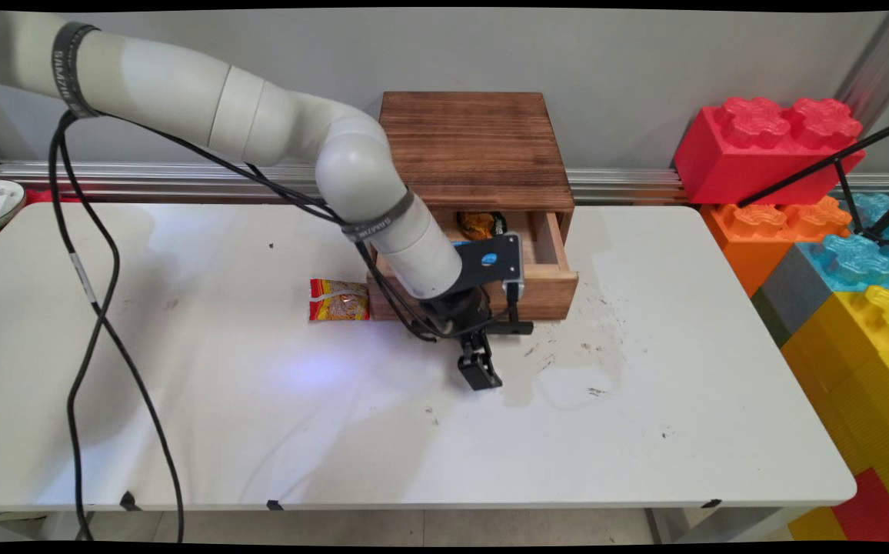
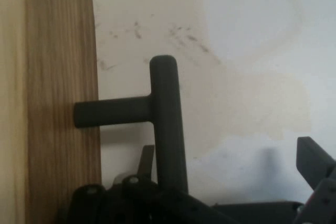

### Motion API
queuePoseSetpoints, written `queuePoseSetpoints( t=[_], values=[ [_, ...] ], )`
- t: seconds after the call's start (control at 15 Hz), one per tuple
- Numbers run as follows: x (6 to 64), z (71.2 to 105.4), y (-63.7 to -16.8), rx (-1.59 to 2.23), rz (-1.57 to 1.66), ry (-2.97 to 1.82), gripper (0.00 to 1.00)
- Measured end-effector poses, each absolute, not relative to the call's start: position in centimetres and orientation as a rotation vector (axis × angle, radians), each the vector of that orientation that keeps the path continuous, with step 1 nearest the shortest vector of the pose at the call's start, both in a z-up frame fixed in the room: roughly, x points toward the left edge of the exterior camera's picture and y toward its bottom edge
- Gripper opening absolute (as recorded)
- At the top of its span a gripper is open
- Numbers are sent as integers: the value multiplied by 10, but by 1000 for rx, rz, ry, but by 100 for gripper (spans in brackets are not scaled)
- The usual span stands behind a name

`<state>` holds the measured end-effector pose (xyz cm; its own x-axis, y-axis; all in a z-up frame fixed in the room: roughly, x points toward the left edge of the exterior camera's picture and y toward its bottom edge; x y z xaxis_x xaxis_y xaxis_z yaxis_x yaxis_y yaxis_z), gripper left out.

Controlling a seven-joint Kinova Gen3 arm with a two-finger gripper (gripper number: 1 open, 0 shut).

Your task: Open the drawer

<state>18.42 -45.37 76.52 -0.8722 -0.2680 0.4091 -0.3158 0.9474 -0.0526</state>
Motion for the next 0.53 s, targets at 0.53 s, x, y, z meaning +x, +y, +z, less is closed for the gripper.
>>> queuePoseSetpoints(
  t=[0.53],
  values=[
    [166,769,-411,423,117,-2680,100]
  ],
)
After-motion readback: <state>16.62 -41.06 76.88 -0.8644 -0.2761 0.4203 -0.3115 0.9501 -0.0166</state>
